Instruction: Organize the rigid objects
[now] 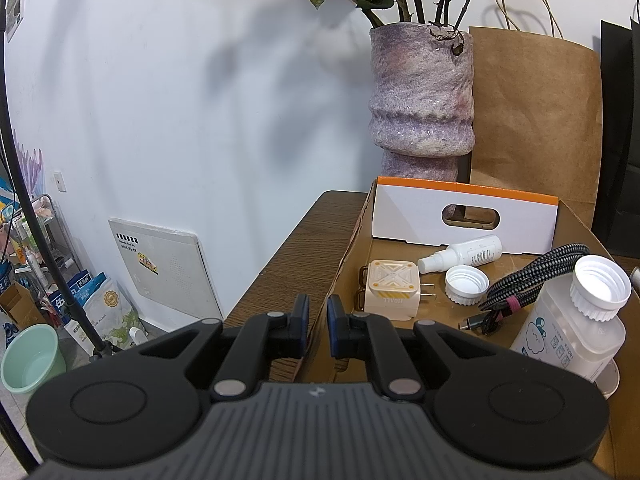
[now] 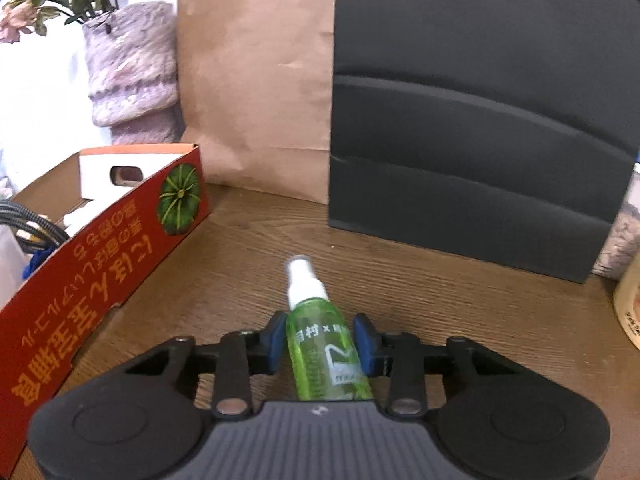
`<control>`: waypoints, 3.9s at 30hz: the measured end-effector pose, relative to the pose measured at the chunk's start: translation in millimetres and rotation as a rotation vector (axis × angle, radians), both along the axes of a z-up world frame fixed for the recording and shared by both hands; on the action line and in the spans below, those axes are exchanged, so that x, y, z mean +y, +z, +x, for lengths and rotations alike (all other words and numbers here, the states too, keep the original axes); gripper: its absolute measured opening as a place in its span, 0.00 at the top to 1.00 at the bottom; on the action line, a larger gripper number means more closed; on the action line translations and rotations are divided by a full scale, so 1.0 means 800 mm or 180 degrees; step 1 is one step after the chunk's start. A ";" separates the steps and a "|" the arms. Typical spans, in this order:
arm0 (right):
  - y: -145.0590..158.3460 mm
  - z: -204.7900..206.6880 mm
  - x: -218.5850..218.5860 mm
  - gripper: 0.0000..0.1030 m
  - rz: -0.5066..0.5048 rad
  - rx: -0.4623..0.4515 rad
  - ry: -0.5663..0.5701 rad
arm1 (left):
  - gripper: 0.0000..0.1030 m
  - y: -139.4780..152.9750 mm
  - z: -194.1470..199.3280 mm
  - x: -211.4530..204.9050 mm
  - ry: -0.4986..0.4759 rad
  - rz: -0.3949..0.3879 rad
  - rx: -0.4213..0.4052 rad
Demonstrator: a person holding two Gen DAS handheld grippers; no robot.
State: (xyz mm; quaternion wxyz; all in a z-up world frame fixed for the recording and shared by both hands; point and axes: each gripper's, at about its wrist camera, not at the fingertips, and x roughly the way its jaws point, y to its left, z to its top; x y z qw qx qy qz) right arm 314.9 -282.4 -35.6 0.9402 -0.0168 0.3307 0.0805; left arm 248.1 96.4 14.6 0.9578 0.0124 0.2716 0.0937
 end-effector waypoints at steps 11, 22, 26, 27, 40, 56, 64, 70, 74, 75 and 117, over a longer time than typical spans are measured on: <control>0.036 -0.018 0.002 0.70 0.0137 -0.0536 -0.0236 | 0.90 0.000 0.000 0.000 0.0000 0.0000 0.0000; 0.098 -0.034 0.079 0.71 0.0429 -0.1067 0.0167 | 0.90 0.000 0.000 0.000 0.0001 0.0000 0.0000; 0.117 -0.030 0.121 0.71 0.0549 -0.1181 0.0398 | 0.90 0.000 0.000 0.000 0.0001 0.0001 0.0000; 0.121 -0.028 0.131 0.71 0.0570 -0.1197 0.0446 | 0.90 0.000 0.000 0.000 0.0001 0.0002 0.0000; 0.116 -0.004 0.226 0.68 0.0528 -0.0862 0.1044 | 0.90 0.000 0.000 0.000 0.0000 0.0000 0.0001; 0.116 -0.063 0.203 0.00 0.0509 -0.1154 0.0829 | 0.72 0.005 -0.007 0.003 -0.0020 -0.0084 -0.0074; 0.122 -0.172 0.163 0.00 0.0333 -0.1460 0.0550 | 0.00 0.053 -0.091 -0.016 -0.0216 0.0055 -0.0832; 0.123 -0.269 0.133 0.00 0.0258 -0.1459 0.0449 | 0.00 0.069 -0.182 -0.047 -0.0489 0.0174 -0.0913; 0.130 -0.329 0.120 0.00 0.0257 -0.1415 0.0390 | 0.00 0.070 -0.245 -0.060 -0.0655 0.0152 -0.0836; 0.130 -0.342 0.119 0.00 0.0260 -0.1392 0.0375 | 0.00 0.070 -0.260 -0.062 -0.0679 0.0143 -0.0819; 0.105 -0.477 0.086 0.00 0.0347 -0.1042 0.0168 | 0.00 0.055 -0.390 -0.081 -0.0771 -0.0009 -0.0607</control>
